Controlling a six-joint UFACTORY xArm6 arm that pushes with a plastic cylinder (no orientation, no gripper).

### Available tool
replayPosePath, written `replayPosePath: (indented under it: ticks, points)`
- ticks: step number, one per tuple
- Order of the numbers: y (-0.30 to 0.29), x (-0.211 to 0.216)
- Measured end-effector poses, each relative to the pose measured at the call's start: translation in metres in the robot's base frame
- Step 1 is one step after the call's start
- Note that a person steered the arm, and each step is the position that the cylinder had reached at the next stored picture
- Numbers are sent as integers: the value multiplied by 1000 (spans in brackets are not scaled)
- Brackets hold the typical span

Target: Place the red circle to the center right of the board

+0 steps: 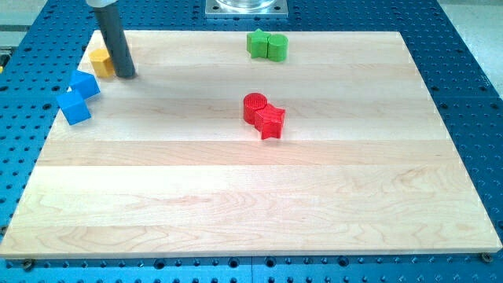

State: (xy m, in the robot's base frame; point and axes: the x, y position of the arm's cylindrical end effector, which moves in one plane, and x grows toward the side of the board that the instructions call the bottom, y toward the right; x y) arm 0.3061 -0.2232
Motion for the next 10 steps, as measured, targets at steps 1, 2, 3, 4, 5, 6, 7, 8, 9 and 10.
replayPosePath:
  ticks: [1,2,3,4,5,6,7,8,9,10]
  points:
    - [-12,0]
    - [-2,9]
    - [86,45]
    - [205,93]
    - [302,98]
    - [366,94]
    - [449,92]
    - [506,108]
    - [465,137]
    - [347,150]
